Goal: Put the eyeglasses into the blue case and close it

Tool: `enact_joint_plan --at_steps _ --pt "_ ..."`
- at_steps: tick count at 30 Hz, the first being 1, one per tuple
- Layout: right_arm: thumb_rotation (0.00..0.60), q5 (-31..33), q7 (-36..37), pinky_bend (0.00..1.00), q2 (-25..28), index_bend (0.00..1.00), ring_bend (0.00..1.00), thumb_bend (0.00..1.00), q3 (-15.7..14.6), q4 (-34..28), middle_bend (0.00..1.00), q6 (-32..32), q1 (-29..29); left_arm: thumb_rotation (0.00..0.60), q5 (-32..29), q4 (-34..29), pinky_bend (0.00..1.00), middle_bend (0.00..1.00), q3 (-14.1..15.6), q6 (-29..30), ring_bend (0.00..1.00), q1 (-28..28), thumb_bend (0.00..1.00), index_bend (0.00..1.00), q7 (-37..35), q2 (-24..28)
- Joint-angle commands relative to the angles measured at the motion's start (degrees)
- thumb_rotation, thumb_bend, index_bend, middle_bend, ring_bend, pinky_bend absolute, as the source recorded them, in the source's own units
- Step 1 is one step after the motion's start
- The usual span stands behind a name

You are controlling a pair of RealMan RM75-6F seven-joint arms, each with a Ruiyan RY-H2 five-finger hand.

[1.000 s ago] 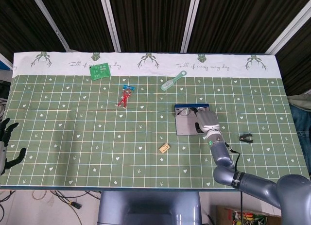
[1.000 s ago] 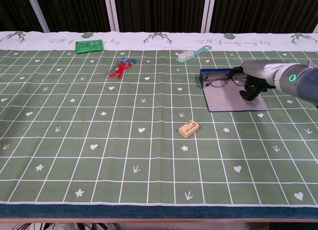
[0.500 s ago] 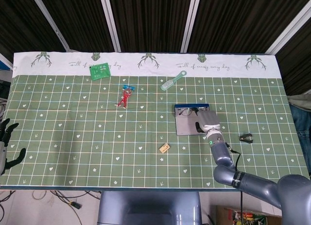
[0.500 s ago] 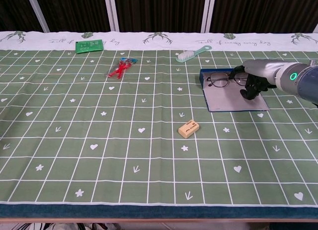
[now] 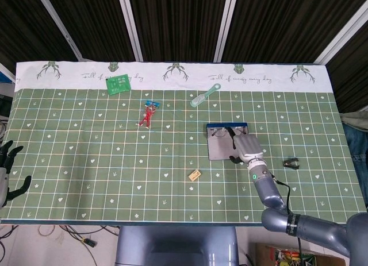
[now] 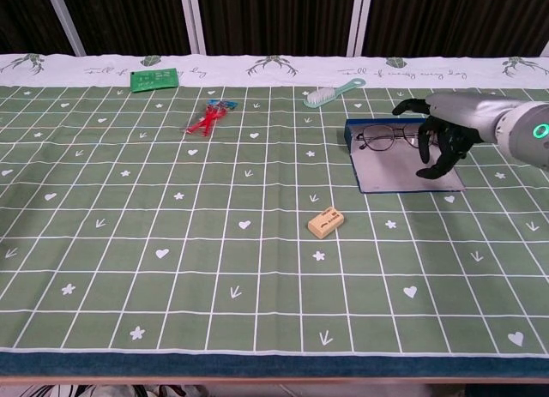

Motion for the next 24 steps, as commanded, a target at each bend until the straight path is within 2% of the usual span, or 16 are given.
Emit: enact_joint_plan --at_steps 1,5,9,16,24 --pt "0.6 -6.2 3.4 0.27 0.6 0.16 0.36 0.23 -2.3 -1.0 0.35 3.9 -3.0 0.6 0.0 0.0 0.0 0.0 0.0 0.0 0.0 0.0 0.35 0.12 0.1 0.0" --pt "0.6 -12.3 7.0 0.27 -1.1 0.22 0.35 0.23 -4.0 1.4 0.33 7.1 -5.2 0.6 -0.1 -0.1 0.0 0.0 0.1 -0.2 0.0 -0.1 0.35 0.12 0.4 0.0" --pt "0.6 -15.4 8.4 0.27 -3.0 0.24 0.32 0.23 -5.1 5.0 0.32 8.4 -6.4 0.6 -0.2 -0.1 0.0 0.0 0.0 -0.2 0.0 -0.1 0.35 0.13 0.5 0.0" --pt "0.6 -18.0 10.1 0.25 -5.8 0.24 0.28 0.23 -5.2 9.6 0.27 8.2 -7.1 0.6 -0.1 -0.1 0.0 0.0 0.1 0.0 0.0 0.0 0.35 0.13 0.7 -0.1" --pt "0.6 -19.2 10.5 0.25 -8.2 0.26 0.28 0.24 -4.2 12.6 0.28 7.5 -7.3 0.6 -0.4 -0.1 0.0 0.0 0.1 -0.1 0.0 -0.1 0.35 0.14 0.9 -0.1"
